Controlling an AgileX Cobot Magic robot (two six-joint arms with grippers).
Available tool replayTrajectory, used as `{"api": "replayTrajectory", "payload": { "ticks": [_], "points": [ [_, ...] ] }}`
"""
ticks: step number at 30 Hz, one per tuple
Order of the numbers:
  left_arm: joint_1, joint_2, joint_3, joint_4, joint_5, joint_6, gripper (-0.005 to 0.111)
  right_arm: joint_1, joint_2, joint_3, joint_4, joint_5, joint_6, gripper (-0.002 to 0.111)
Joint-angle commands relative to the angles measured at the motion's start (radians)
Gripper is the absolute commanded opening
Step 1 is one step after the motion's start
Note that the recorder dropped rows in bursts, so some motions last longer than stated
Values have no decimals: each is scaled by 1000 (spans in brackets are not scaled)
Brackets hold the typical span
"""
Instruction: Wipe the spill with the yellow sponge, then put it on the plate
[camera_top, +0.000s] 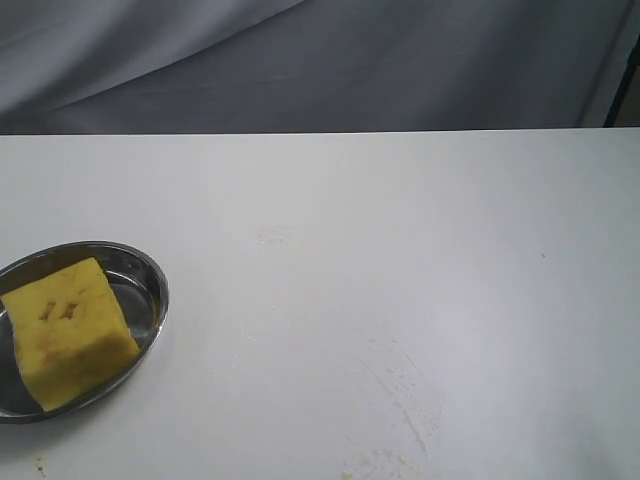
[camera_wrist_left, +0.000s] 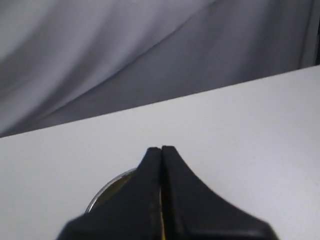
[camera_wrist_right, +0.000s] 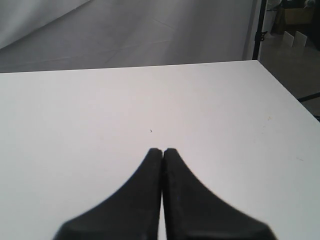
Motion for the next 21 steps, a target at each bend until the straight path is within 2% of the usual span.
{"api": "replayTrajectory", "payload": {
  "ticks": [1,8,11,13,16,21],
  "points": [
    [-5,-142,30,-7,-70,-56,0,2,-4,4,-7,-1,3,0],
    [-5,-141,97,-5,-227,-106,0,2,-7,4,-7,-5,3,0],
    [-5,-139,178,30,-376,-105,0,2,-7,4,-7,-8,3,0],
    [-5,-139,230,116,-458,-105,0,2,-7,4,-7,-8,3,0],
    [-5,-139,298,197,-532,-105,0,2,-7,4,-7,-8,3,0],
    [-5,-139,438,202,-652,-105,0,2,-7,4,-7,-8,3,0]
  ]
}}
